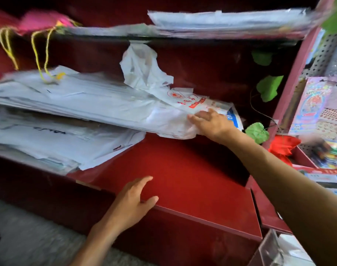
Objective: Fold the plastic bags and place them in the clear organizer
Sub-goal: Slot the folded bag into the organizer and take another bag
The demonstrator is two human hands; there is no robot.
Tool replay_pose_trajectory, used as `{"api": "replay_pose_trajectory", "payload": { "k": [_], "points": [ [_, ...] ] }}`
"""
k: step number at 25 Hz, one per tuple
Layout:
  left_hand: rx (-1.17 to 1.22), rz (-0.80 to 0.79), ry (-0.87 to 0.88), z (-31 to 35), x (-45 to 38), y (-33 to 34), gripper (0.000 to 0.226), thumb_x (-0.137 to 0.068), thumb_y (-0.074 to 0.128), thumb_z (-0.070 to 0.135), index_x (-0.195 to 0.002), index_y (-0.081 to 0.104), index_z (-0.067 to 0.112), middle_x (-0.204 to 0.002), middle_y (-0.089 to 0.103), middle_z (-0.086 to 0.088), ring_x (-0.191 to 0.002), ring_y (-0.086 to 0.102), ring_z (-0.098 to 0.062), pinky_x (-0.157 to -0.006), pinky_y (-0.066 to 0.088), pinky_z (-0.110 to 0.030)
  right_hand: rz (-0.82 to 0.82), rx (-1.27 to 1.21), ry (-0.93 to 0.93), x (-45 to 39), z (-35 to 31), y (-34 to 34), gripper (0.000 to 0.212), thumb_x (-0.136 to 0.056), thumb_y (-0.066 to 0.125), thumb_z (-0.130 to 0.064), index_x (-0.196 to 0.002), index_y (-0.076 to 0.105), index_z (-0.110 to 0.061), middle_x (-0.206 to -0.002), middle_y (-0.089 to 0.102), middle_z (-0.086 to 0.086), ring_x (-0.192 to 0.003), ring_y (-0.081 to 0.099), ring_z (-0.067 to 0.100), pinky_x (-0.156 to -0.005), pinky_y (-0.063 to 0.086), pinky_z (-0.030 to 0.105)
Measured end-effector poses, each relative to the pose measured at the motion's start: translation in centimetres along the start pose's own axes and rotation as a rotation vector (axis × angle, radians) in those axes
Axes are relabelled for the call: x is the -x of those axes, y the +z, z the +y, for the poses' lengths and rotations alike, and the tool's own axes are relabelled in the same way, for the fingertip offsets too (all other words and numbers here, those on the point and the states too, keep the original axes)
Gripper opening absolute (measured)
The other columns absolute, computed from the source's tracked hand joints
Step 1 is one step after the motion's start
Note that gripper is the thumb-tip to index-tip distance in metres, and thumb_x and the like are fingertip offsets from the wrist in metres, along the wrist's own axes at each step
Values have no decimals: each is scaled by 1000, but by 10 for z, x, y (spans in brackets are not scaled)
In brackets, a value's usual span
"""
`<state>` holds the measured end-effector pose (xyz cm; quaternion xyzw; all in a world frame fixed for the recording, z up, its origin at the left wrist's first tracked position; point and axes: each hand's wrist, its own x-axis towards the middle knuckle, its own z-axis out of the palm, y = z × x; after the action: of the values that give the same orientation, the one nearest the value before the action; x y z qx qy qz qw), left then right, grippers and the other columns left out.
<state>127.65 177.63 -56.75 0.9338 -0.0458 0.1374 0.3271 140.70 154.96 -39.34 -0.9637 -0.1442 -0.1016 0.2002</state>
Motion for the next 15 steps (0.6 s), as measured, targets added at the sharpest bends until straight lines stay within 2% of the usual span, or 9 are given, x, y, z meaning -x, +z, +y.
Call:
{"api": "replay_pose_trajectory", "payload": {
  "k": [1, 3, 5, 7, 8, 9, 11, 13, 15],
  "points": [
    [9, 8, -3, -5, 0, -4, 60, -90, 66, 41, -145, 44, 29, -140, 44, 19, -133, 40, -3, -107, 27, -13, -57, 16, 69, -4, -2, 1, 51, -94, 42, -63, -132, 56, -32, -150, 41, 6, -139, 33, 33, -115, 27, 51],
    [27, 17, 11, -13, 1, -9, 59, -90, 66, 41, -144, 45, 29, -137, 44, 20, -132, 42, -2, -106, 28, -13, -57, 75, 112, -5, -2, 1, 51, -95, 45, -56, -132, 56, -23, -149, 42, 5, -139, 33, 32, -115, 27, 48],
    [39, 23, 14, -17, 3, -11, 58, -90, 66, 43, -143, 45, 31, -139, 46, 19, -132, 42, -1, -109, 30, -16, 1, 128, 89, 0, -4, 5, 42, -95, 47, -51, -117, 60, -18, -143, 47, 5, -134, 38, 33, -108, 32, 47],
    [55, 43, 17, -16, 5, -15, 56, -90, 66, 42, -142, 47, 33, -138, 49, 18, -130, 43, -1, -110, 34, -20, 158, 104, 78, 12, -4, 9, 28, -93, 52, -44, -101, 65, -19, -131, 57, 3, -126, 45, 34, -99, 36, 46],
    [66, 64, 18, -15, 5, -17, 53, -90, 66, 40, -140, 49, 33, -135, 50, 19, -128, 45, -1, -110, 35, -23, 270, 100, 53, 22, -2, 10, 26, -91, 55, -38, -103, 69, -19, -127, 62, 2, -123, 48, 34, -97, 37, 46],
    [77, 90, 24, -12, 6, -20, 50, -90, 67, 37, -137, 51, 33, -132, 51, 20, -127, 47, -1, -110, 37, -26, 377, 114, -23, 35, 0, 11, 27, -88, 56, -31, -104, 73, -19, -121, 67, 2, -118, 52, 34, -95, 40, 47],
    [78, 171, 80, -1, 5, -30, 43, -90, 67, 31, -132, 56, 35, -129, 54, 23, -124, 49, 0, -108, 41, -31, 522, 113, -229, 67, 2, 8, 29, -72, 55, -18, -89, 79, -19, -95, 76, 2, -97, 63, 35, -84, 50, 47],
    [87, 290, 189, 11, 4, -45, 45, -88, 67, 29, -132, 57, 33, -132, 54, 22, -125, 48, 1, -107, 43, -34, 530, 68, -334, 102, 0, 7, 25, -62, 56, -12, -72, 78, -21, -76, 75, -2, -78, 67, 29, -73, 52, 38],
    [62, 391, 332, 27, 7, -60, 60, -80, 71, 31, -137, 53, 28, -142, 47, 14, -132, 45, -7, -111, 38, -34, 407, 32, -352, 135, -7, 5, 20, -63, 58, -14, -67, 75, -24, -73, 72, -10, -72, 66, 18, -67, 51, 30]
  ]
}}
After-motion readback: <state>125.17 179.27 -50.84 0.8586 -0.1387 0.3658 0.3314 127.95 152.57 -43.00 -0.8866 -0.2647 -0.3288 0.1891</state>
